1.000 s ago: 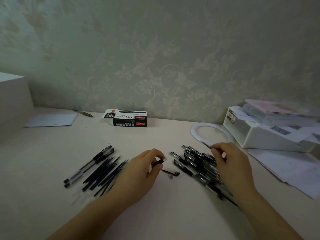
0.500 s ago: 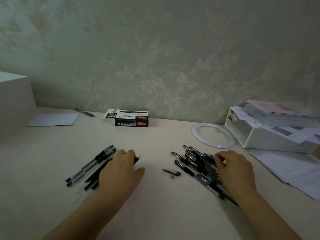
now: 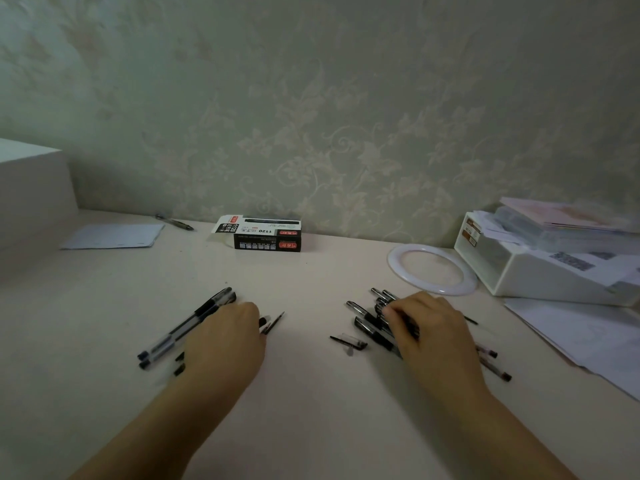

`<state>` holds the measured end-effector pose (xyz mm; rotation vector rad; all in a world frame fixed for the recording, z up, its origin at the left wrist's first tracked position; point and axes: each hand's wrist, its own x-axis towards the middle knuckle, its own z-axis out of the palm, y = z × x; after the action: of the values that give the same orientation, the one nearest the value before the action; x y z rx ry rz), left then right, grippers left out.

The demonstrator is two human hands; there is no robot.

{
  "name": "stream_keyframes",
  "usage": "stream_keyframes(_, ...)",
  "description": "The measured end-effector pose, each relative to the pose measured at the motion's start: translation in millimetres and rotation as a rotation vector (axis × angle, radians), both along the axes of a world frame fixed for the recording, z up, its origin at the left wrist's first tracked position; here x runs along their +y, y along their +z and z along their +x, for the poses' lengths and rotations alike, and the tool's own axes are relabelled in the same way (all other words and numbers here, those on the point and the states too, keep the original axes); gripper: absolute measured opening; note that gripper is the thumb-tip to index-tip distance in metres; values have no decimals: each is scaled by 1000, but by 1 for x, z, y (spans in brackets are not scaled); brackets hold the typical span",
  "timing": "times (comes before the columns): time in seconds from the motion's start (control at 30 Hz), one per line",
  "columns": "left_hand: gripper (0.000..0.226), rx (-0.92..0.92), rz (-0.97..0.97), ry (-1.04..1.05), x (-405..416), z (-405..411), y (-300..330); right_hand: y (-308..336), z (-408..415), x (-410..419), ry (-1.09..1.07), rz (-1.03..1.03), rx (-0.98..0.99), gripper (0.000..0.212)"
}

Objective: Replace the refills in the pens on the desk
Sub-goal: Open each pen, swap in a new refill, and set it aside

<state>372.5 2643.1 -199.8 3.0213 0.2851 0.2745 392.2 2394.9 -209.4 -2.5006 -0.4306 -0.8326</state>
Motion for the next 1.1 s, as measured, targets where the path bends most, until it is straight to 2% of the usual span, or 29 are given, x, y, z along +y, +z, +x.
stream_keyframes(0.47, 16, -109, 25, -33, -4, 11, -7, -8, 0, 7, 105, -19, 11, 5)
stream_keyframes(0.53, 14, -210, -42, -83, -8, 9, -2, -7, 0, 9, 135, 72, 9, 5)
stream_keyframes(0.6, 12, -360, -165, -235, -16, 5, 3, -4, -3, 12, 191, 265, 80, 4)
stream_keyframes(0.7, 18, -402, -286, -515, -34, -3, 2, 0, -7, 22, 343, 626, 418, 13)
stream_keyframes(0.77, 19, -376, -309, -613, -43, -5, -7, -1, -9, 28, 459, 758, 539, 11)
stream_keyframes(0.9, 17, -355, -387, -673, -44, -1, -18, -5, -9, 30, 472, 804, 534, 9)
stream_keyframes(1.1, 18, -306, -473, -698, -37, 5, -25, -4, 1, 20, 269, 1025, 414, 18)
